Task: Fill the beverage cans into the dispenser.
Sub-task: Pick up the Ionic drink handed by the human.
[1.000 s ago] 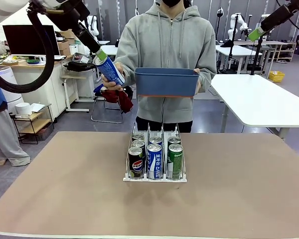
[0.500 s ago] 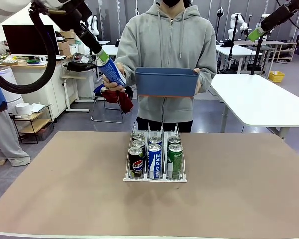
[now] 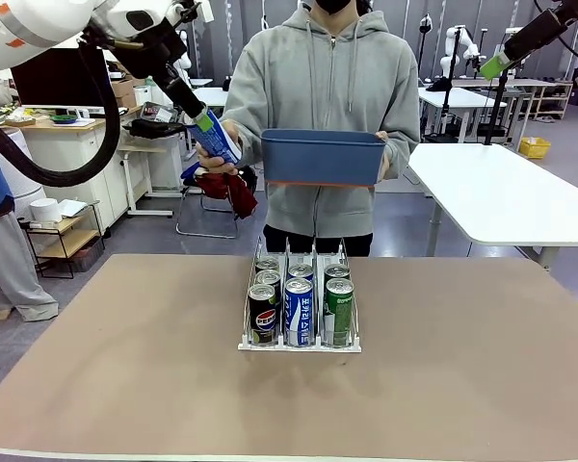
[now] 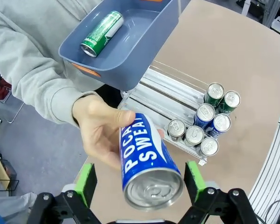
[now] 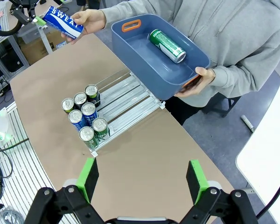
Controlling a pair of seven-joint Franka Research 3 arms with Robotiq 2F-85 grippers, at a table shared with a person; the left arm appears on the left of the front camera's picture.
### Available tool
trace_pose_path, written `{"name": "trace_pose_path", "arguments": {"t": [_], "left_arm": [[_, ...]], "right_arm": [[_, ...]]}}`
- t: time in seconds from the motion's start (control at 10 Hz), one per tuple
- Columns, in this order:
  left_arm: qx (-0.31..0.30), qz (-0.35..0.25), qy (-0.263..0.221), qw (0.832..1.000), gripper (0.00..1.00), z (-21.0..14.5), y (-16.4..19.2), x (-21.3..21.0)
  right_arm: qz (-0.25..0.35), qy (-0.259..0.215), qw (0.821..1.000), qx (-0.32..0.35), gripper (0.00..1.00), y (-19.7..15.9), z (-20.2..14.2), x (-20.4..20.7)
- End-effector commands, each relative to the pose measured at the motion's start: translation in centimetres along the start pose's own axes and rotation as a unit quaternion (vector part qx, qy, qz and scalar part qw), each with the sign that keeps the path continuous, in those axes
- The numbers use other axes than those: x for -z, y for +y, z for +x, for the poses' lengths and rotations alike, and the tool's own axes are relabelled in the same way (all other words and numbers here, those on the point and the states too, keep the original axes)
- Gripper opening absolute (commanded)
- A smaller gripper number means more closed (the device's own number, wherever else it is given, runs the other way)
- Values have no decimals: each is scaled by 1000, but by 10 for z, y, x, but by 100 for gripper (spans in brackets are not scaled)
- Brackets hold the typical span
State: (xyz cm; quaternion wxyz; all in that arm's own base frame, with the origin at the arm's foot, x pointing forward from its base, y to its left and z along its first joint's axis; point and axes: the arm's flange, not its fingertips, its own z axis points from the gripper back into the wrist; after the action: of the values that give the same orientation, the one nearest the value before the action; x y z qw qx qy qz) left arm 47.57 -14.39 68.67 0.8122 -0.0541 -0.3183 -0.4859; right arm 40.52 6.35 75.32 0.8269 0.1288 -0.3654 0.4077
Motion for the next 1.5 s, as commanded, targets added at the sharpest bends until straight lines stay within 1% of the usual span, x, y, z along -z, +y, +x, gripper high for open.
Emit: {"name": "trace_pose_path", "arguments": {"t": [0.0,0.5,0.8,0.9,1.0,1.1,1.2,1.4], "left_arm": [[5,-4,-9,1000,100,0,6,5],[-5,-9,-19,1000,100,2,7,15],[-9,-8,-4,1000,100,1,2,12],[-8,-8,-4,1000,92,2,1,12],[-25,-17,9,1000,41,-1,-3,9],[-33,-14,13,999,33,-1,-6,7],[-34,-11,15,999,0,-2,-7,5],[-42,-13,16,999,0,-3,-8,1]], "right_arm": [[2,1,1000,0,100,1,0,0],[2,1,1000,0,100,1,0,0],[2,1,1000,0,100,1,0,0],[2,1,1000,0,100,1,0,0],[2,1,1000,0,100,1,0,0],[2,1,1000,0,100,1,0,0],[2,1,1000,0,100,1,0,0],[2,1,1000,0,100,1,0,0]]}}
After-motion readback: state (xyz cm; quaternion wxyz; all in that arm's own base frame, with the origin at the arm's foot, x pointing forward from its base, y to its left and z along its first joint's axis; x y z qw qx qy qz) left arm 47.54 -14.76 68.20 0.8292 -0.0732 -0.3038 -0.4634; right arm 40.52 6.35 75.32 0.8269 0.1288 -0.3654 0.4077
